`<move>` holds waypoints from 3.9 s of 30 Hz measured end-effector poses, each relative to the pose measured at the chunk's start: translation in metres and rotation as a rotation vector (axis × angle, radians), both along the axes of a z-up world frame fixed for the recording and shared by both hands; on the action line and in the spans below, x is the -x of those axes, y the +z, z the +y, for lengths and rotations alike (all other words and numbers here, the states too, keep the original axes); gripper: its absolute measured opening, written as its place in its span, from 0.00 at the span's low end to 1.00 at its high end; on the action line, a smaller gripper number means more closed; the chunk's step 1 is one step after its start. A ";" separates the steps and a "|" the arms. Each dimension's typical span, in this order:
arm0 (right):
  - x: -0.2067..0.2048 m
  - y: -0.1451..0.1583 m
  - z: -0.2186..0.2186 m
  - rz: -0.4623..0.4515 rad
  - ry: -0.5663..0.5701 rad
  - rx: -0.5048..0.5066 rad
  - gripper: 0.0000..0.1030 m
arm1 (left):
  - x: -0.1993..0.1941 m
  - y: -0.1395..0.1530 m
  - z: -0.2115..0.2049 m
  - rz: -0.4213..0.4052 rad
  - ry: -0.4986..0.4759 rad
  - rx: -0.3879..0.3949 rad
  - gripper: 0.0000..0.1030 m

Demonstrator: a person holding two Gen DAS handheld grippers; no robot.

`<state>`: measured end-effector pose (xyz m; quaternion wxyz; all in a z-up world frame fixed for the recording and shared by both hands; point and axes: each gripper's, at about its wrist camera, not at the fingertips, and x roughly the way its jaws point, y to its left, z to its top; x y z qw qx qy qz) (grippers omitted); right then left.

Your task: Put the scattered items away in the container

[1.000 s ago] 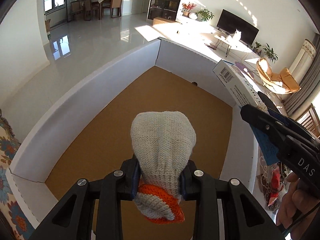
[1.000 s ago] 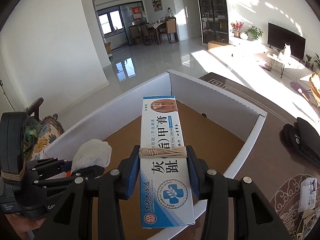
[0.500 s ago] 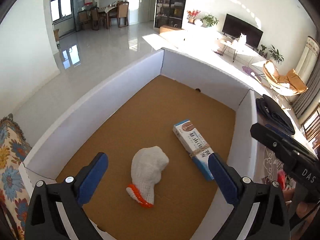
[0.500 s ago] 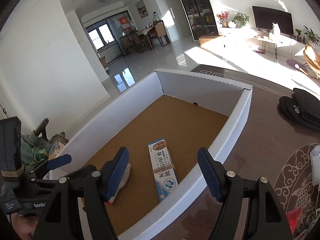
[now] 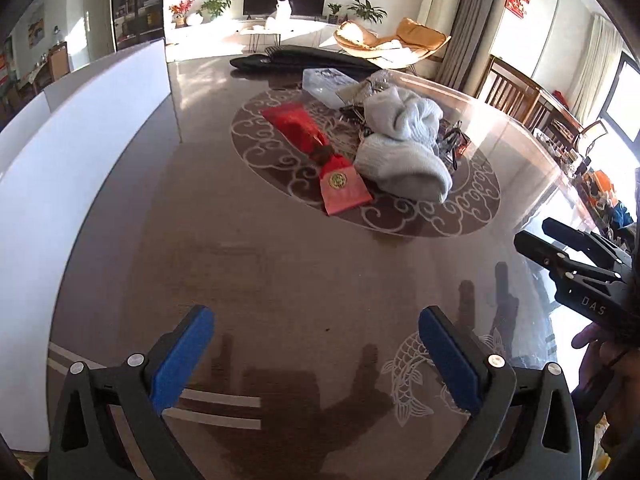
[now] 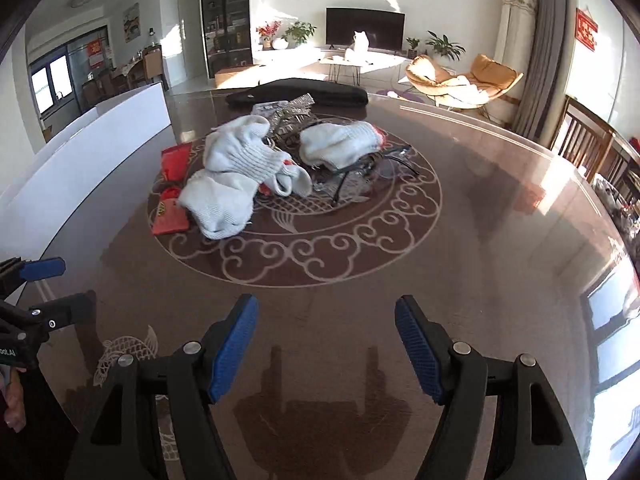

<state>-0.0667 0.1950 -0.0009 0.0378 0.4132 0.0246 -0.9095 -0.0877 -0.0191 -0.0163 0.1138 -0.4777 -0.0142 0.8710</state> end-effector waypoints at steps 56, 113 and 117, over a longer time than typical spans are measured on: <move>0.022 -0.023 0.013 -0.059 -0.070 0.011 0.74 | 0.012 -0.007 0.009 0.076 -0.006 0.120 1.00; 0.023 -0.024 0.013 -0.059 -0.070 0.011 0.74 | 0.013 -0.008 0.009 0.076 -0.007 0.120 1.00; 0.023 -0.024 0.013 -0.059 -0.070 0.011 0.74 | 0.013 -0.008 0.009 0.076 -0.007 0.120 1.00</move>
